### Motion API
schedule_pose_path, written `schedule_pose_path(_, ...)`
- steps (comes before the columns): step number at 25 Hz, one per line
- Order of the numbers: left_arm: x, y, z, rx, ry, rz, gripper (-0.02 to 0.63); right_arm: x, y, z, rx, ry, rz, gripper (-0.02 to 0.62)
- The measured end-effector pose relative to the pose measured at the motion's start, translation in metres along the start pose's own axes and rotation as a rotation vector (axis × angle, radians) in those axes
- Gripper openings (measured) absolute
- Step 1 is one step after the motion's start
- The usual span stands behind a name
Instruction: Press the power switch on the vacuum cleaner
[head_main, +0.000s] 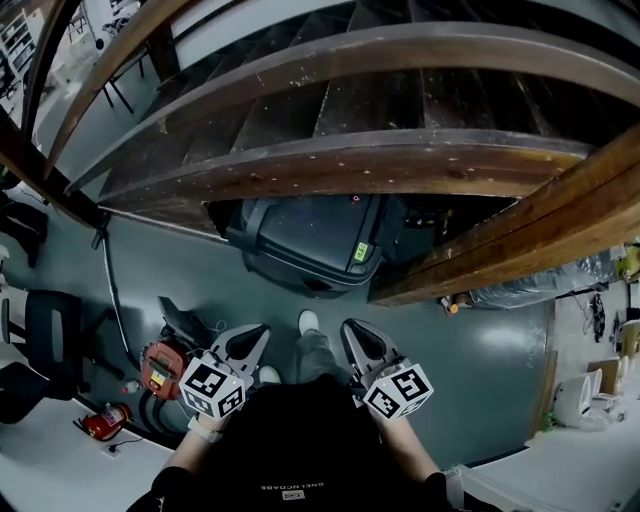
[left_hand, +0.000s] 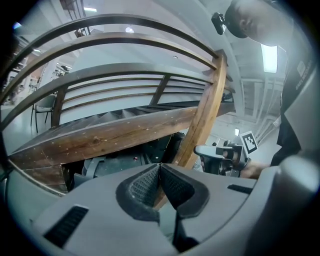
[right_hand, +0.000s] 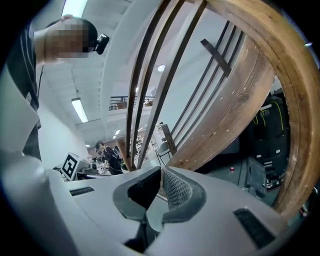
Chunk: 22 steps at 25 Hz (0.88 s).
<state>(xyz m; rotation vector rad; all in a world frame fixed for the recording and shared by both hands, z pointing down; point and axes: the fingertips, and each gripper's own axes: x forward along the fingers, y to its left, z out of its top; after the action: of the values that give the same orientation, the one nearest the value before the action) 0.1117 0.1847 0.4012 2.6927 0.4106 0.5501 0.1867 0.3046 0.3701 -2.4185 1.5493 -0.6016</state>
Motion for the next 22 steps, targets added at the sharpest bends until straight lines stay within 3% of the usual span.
schedule_pose_path(11,0.068,0.041,0.056,-0.054,-0.087,0.212,0.015,0.091,-0.053,0.044,-0.076,0.114,0.289,0.035)
schedule_pose_path(22,0.065,0.062,0.070,-0.136,-0.186,0.453,0.015,0.155,-0.032,0.042,-0.146,0.260,0.610,0.034)
